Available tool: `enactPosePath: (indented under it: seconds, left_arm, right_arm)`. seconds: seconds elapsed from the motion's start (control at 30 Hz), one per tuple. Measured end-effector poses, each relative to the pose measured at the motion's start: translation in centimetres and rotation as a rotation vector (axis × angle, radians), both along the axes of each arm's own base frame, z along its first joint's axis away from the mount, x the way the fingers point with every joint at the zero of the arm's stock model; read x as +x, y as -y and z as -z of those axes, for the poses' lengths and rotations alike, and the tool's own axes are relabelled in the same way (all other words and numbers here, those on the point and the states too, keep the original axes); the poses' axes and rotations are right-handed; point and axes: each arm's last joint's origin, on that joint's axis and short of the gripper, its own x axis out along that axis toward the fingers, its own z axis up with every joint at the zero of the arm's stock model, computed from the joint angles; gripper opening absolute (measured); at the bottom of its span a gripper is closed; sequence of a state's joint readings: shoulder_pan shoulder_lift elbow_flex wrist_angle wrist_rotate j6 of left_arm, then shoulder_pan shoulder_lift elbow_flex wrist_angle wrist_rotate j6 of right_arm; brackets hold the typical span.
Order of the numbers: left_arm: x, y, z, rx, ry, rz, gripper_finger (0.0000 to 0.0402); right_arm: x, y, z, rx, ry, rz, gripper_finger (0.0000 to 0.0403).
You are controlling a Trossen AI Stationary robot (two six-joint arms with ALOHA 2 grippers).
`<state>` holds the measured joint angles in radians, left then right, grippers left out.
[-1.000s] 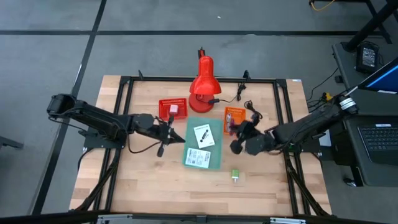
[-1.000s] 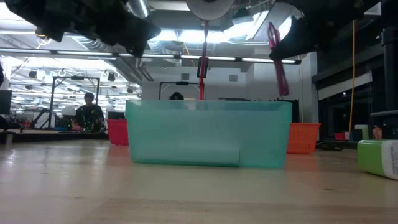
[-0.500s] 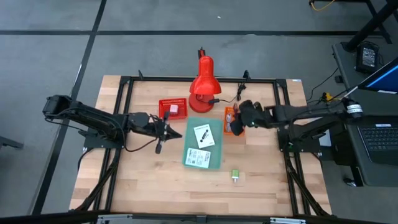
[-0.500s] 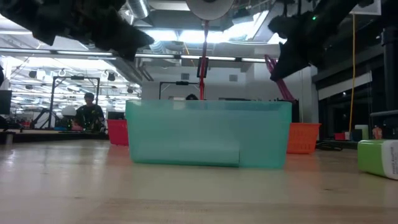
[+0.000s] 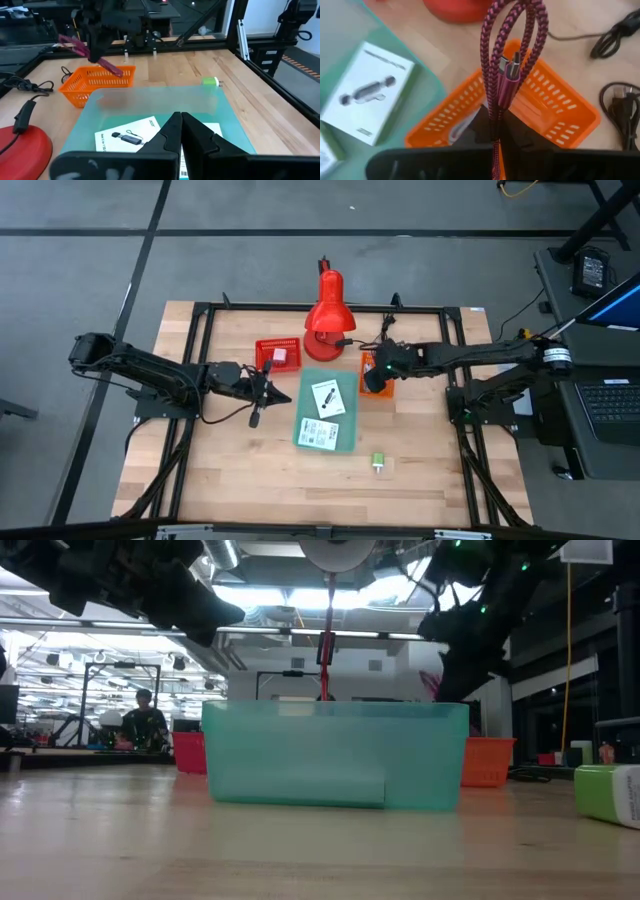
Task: Pick and place items into bin
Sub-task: Put the pink USB cable into the orange basket, then put the black USB cable into the orange basket
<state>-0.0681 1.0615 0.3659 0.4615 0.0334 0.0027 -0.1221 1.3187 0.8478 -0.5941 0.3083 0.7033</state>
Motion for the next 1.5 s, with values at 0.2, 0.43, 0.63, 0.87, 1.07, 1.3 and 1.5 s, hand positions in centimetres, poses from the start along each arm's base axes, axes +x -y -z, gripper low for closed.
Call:
enactPosePath:
  seconds: [0.2, 0.43, 0.63, 0.87, 1.07, 1.3, 1.5]
  left_arm:
    - [0.0, 0.0, 0.0, -0.016, -0.002, -0.001, 0.0004]
    - [0.0, 0.0, 0.1, -0.024, -0.012, -0.004, 0.0004]
    - [0.0, 0.0, 0.2, -0.032, -0.024, -0.006, 0.0004]
    - [-0.1, 0.0, 0.2, -0.044, -0.028, -0.009, 0.0004]
    - [-0.1, 0.0, 0.2, -0.073, -0.034, -0.017, 0.0004]
    - [-0.1, 0.0, 0.5, -0.072, -0.065, -0.018, 0.0004]
    - [-0.2, 0.0, 0.6, -0.071, -0.076, -0.019, 0.0004]
  right_arm:
    - [0.7, 0.6, 1.4, 0.018, -0.053, 0.0, 0.0003]
    - [1.0, 0.6, 1.8, 0.012, -0.069, -0.041, 0.001]
    - [1.0, 0.6, 1.8, 0.01, -0.072, -0.047, 0.005]
    - [1.0, 0.7, 1.8, 0.003, -0.078, -0.059, 0.0099]
    - [0.5, 1.2, 1.5, 0.005, -0.083, -0.034, 0.0103]
    - [-0.4, 1.4, 1.2, -0.062, -0.184, 0.011, 0.0087]
    - [-1.0, 1.5, -0.1, -0.087, -0.265, 0.107, 0.0073]
